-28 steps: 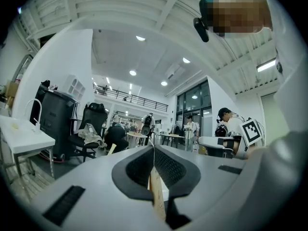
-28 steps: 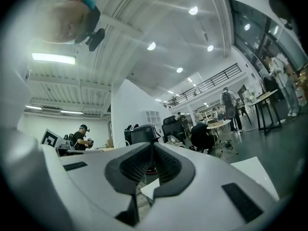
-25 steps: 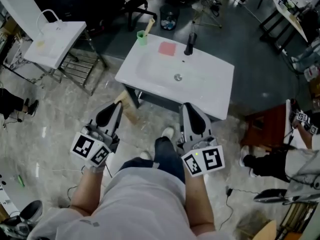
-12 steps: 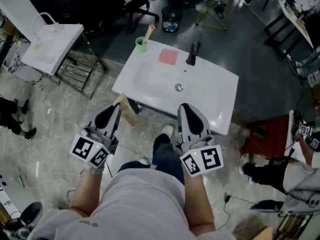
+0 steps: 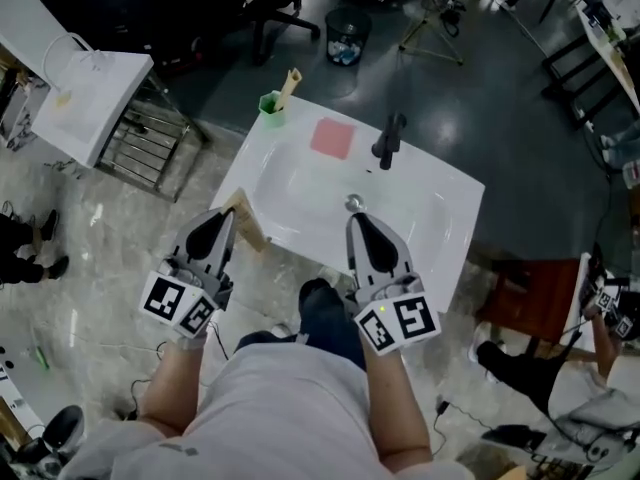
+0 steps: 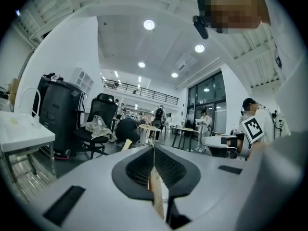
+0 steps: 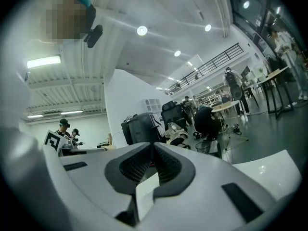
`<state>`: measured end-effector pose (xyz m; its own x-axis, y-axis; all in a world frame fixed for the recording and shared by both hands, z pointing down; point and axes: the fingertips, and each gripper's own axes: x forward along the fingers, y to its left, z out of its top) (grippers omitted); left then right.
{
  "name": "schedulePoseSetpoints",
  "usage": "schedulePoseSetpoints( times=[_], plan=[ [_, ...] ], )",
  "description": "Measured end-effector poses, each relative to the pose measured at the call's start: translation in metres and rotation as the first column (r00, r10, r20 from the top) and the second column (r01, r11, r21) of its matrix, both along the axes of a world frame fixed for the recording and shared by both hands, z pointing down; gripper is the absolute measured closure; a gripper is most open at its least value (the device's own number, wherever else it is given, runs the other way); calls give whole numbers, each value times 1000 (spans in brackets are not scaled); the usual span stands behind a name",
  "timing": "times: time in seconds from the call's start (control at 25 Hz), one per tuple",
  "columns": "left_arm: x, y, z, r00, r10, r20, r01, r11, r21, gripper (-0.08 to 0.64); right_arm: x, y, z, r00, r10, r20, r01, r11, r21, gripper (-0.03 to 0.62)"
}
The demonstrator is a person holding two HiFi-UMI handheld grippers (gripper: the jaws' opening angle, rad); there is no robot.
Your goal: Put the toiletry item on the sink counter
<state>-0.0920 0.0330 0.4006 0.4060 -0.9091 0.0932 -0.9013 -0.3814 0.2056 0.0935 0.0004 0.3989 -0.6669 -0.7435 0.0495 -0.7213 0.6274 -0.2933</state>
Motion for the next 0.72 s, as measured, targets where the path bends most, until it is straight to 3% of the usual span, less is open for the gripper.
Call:
schedulePoseSetpoints(
  times=[0.44,0.72],
  plan=[
    [-18,-90,-18,994,-112,-19,112,994,12,540,-9,-105,-16,998,-63,-1,63,998,-29,563],
    [-28,-124,-24,989,-149,-13,149,989,20,540,-20,-136,-28,996,-84,15,84,996,-34,563]
  ],
)
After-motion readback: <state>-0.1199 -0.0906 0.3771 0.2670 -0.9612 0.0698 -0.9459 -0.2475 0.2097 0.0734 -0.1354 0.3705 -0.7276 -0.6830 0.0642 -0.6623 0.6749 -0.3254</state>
